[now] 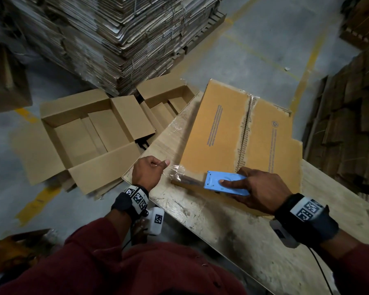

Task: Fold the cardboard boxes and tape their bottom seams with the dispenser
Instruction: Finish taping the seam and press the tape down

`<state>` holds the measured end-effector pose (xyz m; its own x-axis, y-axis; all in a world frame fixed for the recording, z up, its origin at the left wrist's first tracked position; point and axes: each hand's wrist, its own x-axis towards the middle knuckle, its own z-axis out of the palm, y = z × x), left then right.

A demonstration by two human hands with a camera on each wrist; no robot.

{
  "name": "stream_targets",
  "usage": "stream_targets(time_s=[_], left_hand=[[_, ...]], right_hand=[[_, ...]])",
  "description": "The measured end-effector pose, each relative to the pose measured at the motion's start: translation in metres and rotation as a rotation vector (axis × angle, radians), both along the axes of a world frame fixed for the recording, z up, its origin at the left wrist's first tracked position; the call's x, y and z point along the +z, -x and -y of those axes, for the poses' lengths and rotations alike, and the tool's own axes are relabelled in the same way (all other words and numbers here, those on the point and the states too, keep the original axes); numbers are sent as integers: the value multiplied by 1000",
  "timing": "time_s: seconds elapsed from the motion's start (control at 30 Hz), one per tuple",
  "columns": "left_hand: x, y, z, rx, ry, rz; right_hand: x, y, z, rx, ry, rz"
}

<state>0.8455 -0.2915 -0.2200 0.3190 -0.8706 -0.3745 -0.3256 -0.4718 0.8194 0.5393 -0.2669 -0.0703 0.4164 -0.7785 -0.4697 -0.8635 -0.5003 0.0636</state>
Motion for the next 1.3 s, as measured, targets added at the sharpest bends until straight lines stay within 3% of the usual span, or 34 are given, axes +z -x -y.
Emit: stream_targets(time_s=[0.17,0.3,0.4,0.6,0.77,0.9,1.03,1.1,1.2,1.3], left_hand=[[-24,13,-3,12,-82,-125],[-28,31,-14,137,-124,-441],[-28,34,-16,157,-172,-543],[-38,17,-5,57,-292,-559],[-32,9,-6,-37,-481,-383],[-50,8,-22,-40,-598,-369],[-48,13,-20,21,-340,-243],[-30,17,-13,154,-180,-362],[0,20,-8,297,-85,-740],[11,22,-15,292,-3,-727]], right_hand=[[-3,-8,3,13,-16,-31],[-7,-16,5,16,-17,-45],[-12,-21,7,-3,-36,-53],[-9,-23,16,-12,-89,-62],[-11,-24,14,-14,-89,-41],[-11,-21,11,-36,-84,-22],[-12,-21,12,-50,-91,-20],[-12,-21,12,-61,-95,-17],[-13,-20,11,-69,-89,-10],[-15,-18,9,-72,-81,-10]])
